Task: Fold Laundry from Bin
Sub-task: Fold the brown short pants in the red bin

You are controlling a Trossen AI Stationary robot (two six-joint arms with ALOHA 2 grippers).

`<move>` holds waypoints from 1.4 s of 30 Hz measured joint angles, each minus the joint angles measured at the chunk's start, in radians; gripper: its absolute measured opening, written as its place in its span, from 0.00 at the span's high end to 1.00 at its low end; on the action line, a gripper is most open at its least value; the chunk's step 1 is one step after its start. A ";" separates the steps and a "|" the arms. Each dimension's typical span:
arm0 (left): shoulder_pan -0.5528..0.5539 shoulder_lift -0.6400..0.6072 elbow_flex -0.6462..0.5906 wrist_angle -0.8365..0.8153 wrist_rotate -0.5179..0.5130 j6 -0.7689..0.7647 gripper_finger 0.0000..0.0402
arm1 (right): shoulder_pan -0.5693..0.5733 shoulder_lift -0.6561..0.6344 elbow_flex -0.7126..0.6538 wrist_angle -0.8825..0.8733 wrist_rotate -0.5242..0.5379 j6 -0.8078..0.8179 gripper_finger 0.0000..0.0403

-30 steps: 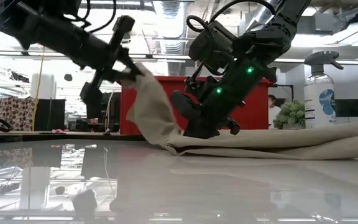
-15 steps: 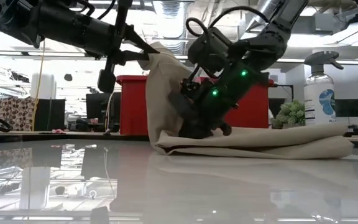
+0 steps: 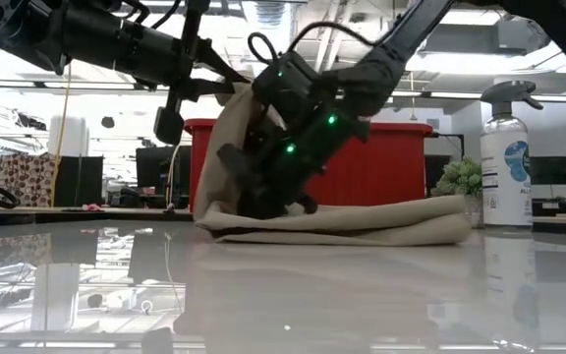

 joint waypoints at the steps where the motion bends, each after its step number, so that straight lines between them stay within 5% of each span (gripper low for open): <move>1: 0.000 0.000 0.000 0.000 0.005 0.003 0.97 | 0.001 -0.013 0.000 -0.030 0.002 -0.011 0.96; 11: 0.000 0.000 0.001 0.013 0.040 0.042 0.97 | 0.031 -0.209 0.000 -0.368 0.052 -0.129 0.96; 18: 0.000 0.003 -0.001 -0.019 0.036 0.049 0.97 | 0.103 -0.359 0.006 -0.575 0.178 -0.126 0.96; 25: 0.000 0.003 -0.001 -0.012 0.032 0.051 0.97 | 0.115 -0.313 0.003 -0.688 0.209 -0.077 0.96; 35: 0.002 0.003 -0.002 -0.015 0.032 0.053 0.97 | 0.279 -0.357 0.000 -0.960 0.271 0.145 0.96; 42: 0.002 0.003 -0.002 -0.007 0.062 0.050 0.97 | 0.343 -0.236 -0.032 -0.749 0.278 0.221 0.96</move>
